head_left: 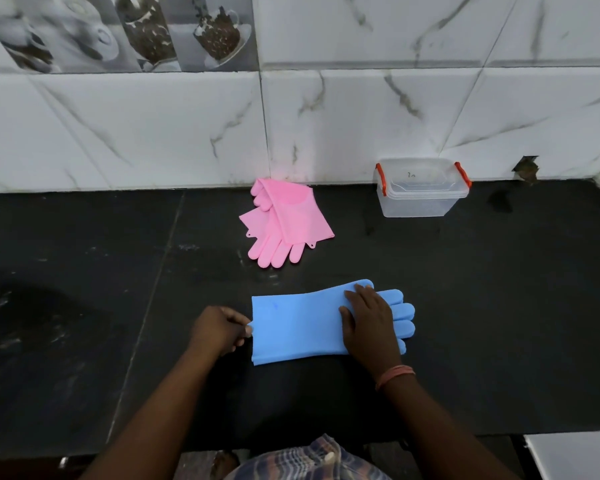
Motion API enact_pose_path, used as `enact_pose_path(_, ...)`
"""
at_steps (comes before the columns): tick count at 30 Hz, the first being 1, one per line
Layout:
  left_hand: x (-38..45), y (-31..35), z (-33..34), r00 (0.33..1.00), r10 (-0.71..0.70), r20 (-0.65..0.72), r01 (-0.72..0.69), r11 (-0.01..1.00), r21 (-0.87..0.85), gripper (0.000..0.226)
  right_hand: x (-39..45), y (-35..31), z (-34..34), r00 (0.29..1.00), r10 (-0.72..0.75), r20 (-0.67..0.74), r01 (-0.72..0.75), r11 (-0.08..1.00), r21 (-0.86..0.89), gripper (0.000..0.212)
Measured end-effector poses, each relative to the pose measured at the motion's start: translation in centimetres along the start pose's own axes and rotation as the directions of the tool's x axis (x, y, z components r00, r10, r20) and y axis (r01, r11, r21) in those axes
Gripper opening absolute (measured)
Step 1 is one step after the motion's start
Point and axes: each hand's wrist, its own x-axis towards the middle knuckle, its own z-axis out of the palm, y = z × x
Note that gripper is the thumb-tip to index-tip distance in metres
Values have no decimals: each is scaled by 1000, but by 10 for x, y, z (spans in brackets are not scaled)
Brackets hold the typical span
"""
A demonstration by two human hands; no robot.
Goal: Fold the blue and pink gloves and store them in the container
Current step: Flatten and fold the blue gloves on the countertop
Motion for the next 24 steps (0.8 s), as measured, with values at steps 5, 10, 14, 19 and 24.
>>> enact_pose_path(5,0,-6,-1,992,77,-97,-52,970,237,10,-3,0,2,1000,-5,-19,5,1000,-16,37)
enact_pose_path(10,-7,-9,-3,958,180,-222,-69,898,434,18,-6,-3,4,998,-61,-20,58,991,-124,39)
enact_pose_path(14,-3,-8,-1,934,249,-255,-139,914,381,18,-7,-4,1,998,-61,33,66,975,-213,46)
enact_pose_path(19,-3,0,38,765,617,-184,-506,753,420,41,3,-23,1,993,-67,100,89,969,-230,52)
enact_pose_path(24,9,-1,89,732,666,143,-535,432,726,74,4,-17,4,987,-81,136,111,968,-227,54)
